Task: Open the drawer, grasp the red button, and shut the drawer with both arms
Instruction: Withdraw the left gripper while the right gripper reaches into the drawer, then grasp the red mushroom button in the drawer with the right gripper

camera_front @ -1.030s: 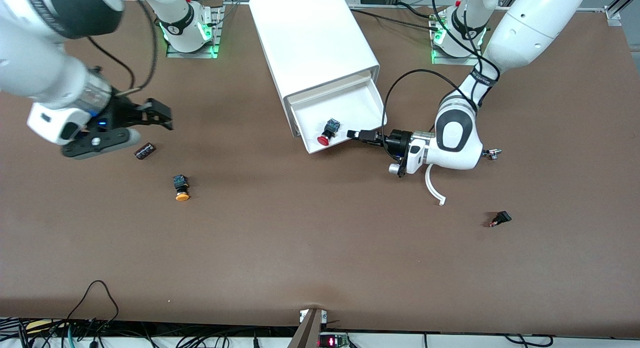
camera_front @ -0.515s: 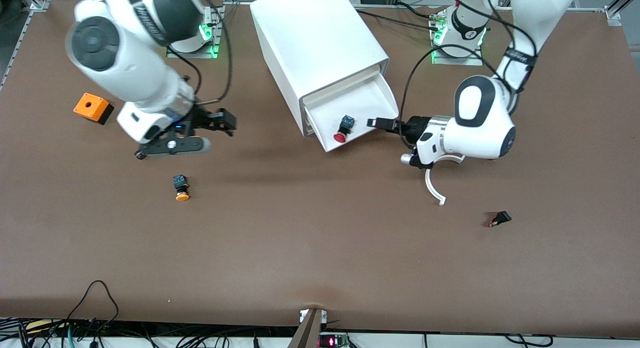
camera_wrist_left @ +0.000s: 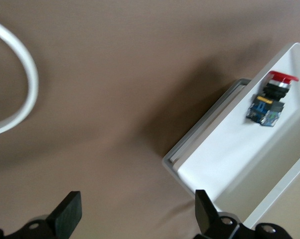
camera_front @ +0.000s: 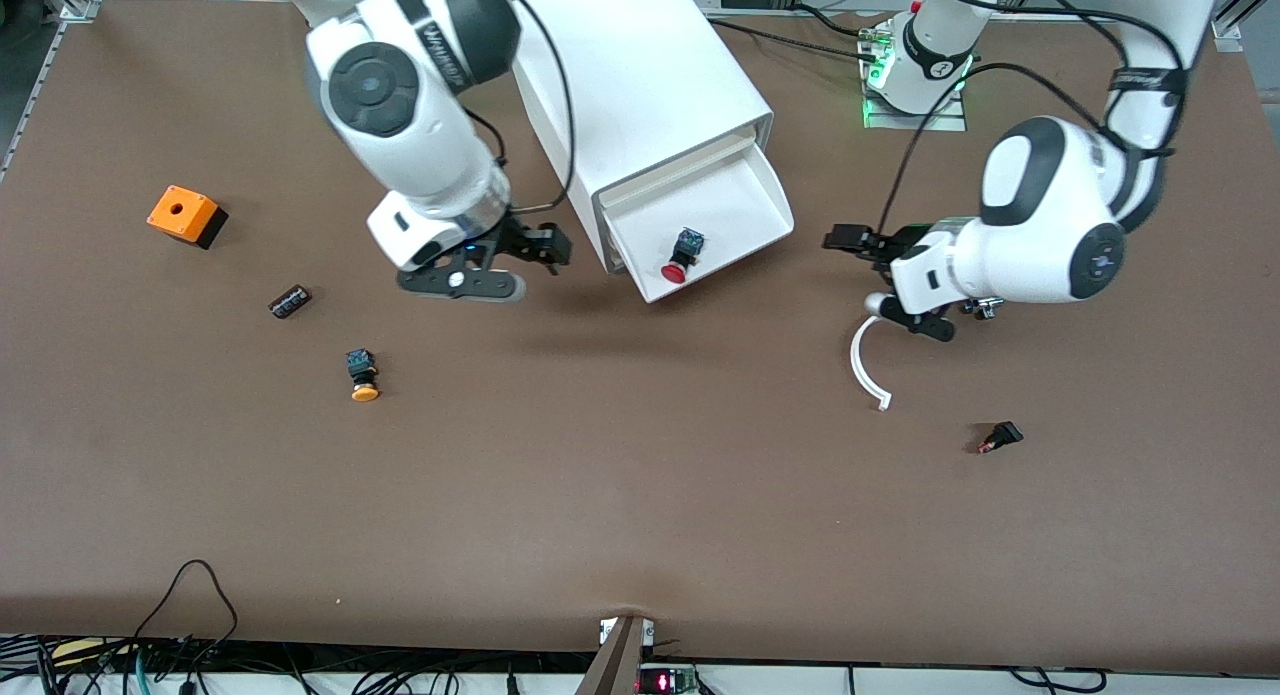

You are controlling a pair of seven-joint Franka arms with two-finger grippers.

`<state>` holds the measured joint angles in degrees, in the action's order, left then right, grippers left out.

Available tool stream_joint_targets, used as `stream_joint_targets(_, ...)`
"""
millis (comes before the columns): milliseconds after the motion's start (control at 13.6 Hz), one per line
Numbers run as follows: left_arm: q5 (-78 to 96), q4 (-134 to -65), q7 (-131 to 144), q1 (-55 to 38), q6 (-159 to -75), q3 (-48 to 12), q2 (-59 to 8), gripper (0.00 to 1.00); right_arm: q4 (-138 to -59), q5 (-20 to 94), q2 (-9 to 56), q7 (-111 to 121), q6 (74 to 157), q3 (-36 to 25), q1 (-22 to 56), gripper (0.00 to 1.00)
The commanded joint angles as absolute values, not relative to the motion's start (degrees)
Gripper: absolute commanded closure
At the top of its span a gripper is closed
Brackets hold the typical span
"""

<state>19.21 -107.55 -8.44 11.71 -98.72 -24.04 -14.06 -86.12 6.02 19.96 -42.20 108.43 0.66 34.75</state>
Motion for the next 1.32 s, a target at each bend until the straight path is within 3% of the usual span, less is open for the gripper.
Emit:
stream_joint_targets(0,11.7,-101.7,-8.9,13.9,-92.0,-24.4,-13.6,0.00,-82.6,5.5,24.7,-52.6,111.7,0.1,40.2,0.00)
stream_joint_targets(442,1.7,-91.2,-8.7,17.0,-83.2,-24.1,-13.4,0.00,-67.3,1.2,39.9,-76.3,111.8,-0.1,49.8,0.01)
stream_joint_targets(1030,0.4,-90.8,-8.4,14.1,-84.5,-25.8,-14.6,0.00,-67.3,0.0,43.0,-84.5,111.4,-0.1,53.0,0.01)
stream_joint_targets(1251,-7.9,-90.5,-5.0,11.5,-85.2,-26.1,-14.7,0.00,-69.0,-0.3,42.9,-84.3,111.4,-0.1,53.3,0.10)
